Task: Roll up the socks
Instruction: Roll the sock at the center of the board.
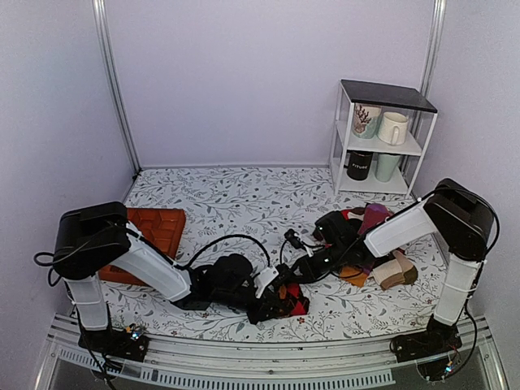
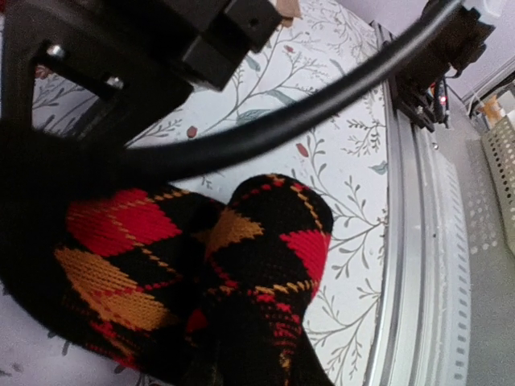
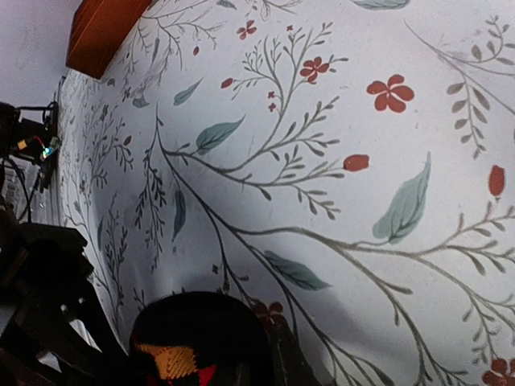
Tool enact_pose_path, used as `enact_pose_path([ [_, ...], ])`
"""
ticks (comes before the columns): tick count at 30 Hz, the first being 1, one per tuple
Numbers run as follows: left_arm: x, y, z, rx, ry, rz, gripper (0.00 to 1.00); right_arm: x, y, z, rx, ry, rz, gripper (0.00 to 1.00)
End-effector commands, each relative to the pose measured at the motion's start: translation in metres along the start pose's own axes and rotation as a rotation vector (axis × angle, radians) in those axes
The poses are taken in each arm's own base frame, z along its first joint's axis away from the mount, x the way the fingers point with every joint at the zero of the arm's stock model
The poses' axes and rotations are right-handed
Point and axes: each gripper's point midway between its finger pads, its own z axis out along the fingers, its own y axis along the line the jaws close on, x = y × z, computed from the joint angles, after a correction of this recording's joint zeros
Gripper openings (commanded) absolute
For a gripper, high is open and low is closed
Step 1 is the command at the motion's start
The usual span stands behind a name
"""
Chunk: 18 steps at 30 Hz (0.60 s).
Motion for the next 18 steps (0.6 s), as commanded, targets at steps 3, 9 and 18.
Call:
enact_pose_path([
  [3, 0.183, 0.019, -0.036, -0.05, 0.609, -0.287, 0.0, 0.009, -0.026, -0.036, 0.141, -0.028, -0.03, 0.19],
  [9, 0.199, 0.027, -0.043, -0.08, 0.638, -0.366, 0.0, -0.003, -0.009, -0.05, 0.105, -0.075, -0.106, 0.28],
  [18, 0.204, 0.032, -0.039, -0.094, 0.656, -0.374, 0.0, -0.027, 0.009, -0.078, 0.113, -0.201, -0.158, 0.47],
])
